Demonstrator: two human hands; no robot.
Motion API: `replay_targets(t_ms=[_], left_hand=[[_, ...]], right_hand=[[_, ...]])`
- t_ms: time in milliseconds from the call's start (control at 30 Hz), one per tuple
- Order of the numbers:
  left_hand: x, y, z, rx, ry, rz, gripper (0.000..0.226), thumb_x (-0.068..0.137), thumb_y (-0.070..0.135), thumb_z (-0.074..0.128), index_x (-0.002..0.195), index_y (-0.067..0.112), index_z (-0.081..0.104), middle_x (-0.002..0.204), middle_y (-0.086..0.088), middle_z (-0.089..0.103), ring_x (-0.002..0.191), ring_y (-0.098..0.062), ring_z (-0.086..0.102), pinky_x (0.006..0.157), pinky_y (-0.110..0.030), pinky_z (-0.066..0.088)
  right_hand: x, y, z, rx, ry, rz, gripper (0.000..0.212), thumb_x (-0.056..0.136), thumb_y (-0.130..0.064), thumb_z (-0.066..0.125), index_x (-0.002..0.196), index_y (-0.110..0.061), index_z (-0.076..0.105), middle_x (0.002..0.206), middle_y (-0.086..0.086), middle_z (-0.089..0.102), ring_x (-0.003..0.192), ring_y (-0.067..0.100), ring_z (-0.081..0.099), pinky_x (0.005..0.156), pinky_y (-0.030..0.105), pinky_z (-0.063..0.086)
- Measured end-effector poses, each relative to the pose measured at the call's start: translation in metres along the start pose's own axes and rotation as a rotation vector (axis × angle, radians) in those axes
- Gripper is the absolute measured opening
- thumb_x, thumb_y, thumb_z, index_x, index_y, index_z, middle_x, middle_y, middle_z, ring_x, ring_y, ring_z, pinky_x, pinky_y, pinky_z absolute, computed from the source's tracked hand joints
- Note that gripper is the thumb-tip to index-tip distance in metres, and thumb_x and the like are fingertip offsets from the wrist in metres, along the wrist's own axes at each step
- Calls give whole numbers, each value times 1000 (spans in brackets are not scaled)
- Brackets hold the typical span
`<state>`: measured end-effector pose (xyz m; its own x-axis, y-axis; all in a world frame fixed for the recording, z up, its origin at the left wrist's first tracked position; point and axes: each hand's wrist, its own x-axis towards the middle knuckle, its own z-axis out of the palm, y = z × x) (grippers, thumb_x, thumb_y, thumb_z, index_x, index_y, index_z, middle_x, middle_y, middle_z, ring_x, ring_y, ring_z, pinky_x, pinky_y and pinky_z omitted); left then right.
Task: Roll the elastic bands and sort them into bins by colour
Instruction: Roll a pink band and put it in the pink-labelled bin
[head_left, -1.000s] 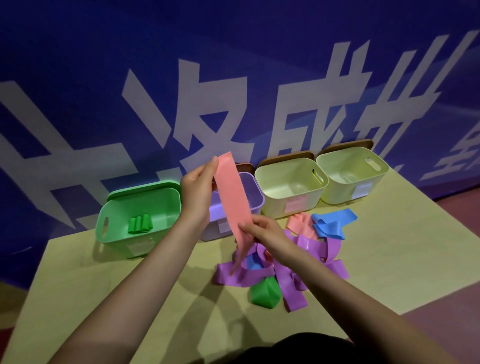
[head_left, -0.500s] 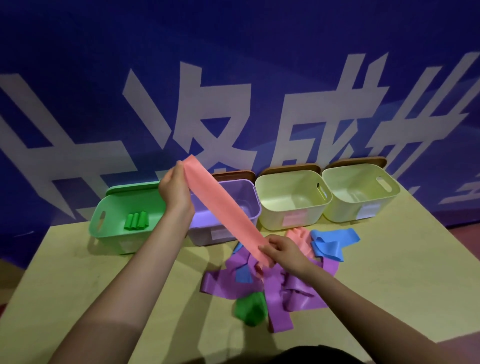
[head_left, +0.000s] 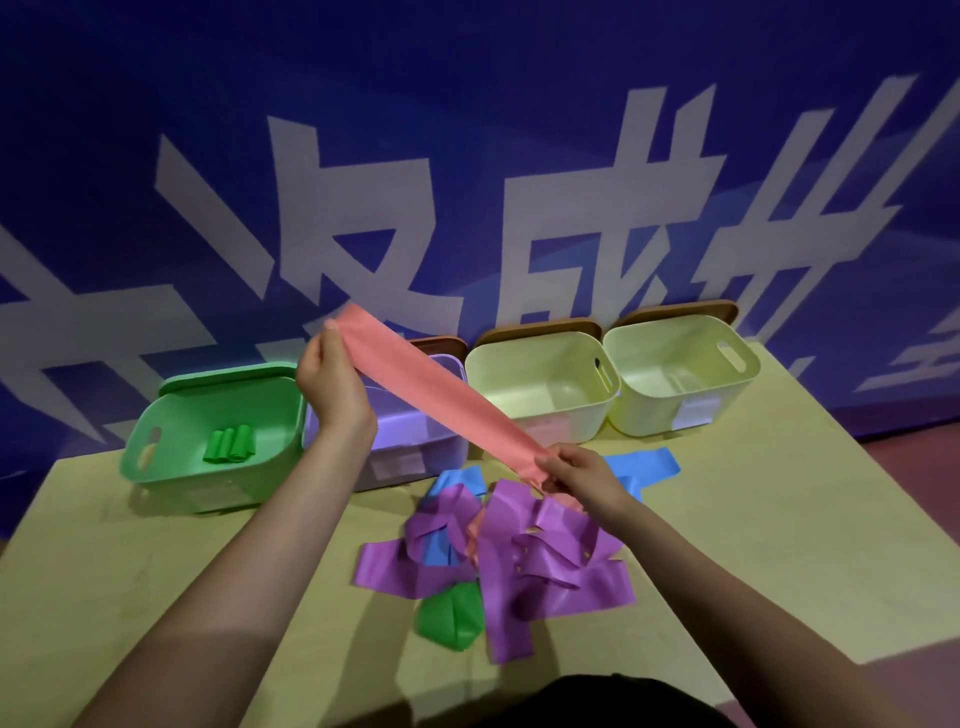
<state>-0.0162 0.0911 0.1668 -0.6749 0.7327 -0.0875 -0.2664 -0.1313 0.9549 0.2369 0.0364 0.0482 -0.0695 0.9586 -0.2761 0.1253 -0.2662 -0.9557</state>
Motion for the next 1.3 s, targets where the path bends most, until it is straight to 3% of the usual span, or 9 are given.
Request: replay_targets(t_ms=[300,400,500,600,733,867,1000,1200,1300], left_hand=[[-79,-16,31,92,-445,-141,18,98,24,50,92,18,66,88,0,66,83,-12,59,73,-25,47],[-108,-9,38,168,-553,-86,15,99,23,50,89,21,61,86,1,59,77,-7,53,71,-22,43],[-124,-6,40,263,-632,-15,20,98,23,50,79,23,57,80,-1,52,69,-3,47,64,-23,38],[-126,-9,35,363,-649,103,24,99,20,50,76,22,57,73,3,52,64,1,46,60,-16,38],[-123,-12,29,374,-615,180,25,98,16,50,75,10,54,71,-2,47,63,-1,42,58,-16,36],[-117,-8,23,407,-623,229,30,98,16,49,69,6,49,61,6,40,56,-1,35,52,-17,31],[-113,-7,13,428,-659,286,32,98,15,49,70,1,47,59,5,39,56,-3,35,51,-18,30],[-109,-17,-5,388,-616,85,28,100,14,43,74,16,54,69,0,48,62,-3,44,57,-14,39],[-107,-29,-14,428,-697,-42,27,100,16,43,78,18,59,78,-6,56,74,-10,51,70,-24,44]], right_hand=[[-15,40,-39,-395,-123,135,26,88,5,46,82,-16,61,75,-3,54,70,16,52,62,20,43],[-19,17,-45,-338,-34,46,30,88,7,44,100,-8,67,86,-6,58,73,9,53,68,18,42],[-28,-34,-40,-109,65,-156,20,92,-3,54,90,-18,67,88,-4,65,77,6,56,72,21,43],[-43,-85,-27,41,17,-343,12,93,-21,55,90,-21,67,93,-3,67,87,10,60,70,23,47],[-50,-111,-9,-14,-48,-471,6,89,-19,61,94,-19,65,88,-1,64,83,8,56,68,35,46],[-47,-114,6,-61,-59,-505,13,89,-10,64,88,-22,62,76,-14,55,71,2,48,65,15,40],[-45,-111,17,-69,-41,-521,8,89,-7,63,81,-9,61,69,-13,52,66,3,44,64,16,37],[-41,-93,37,30,0,-398,10,88,-4,63,79,-3,60,67,0,50,64,10,42,62,23,38],[-40,-87,44,69,6,-357,10,89,-1,61,80,0,59,68,7,51,67,15,45,65,27,39]])
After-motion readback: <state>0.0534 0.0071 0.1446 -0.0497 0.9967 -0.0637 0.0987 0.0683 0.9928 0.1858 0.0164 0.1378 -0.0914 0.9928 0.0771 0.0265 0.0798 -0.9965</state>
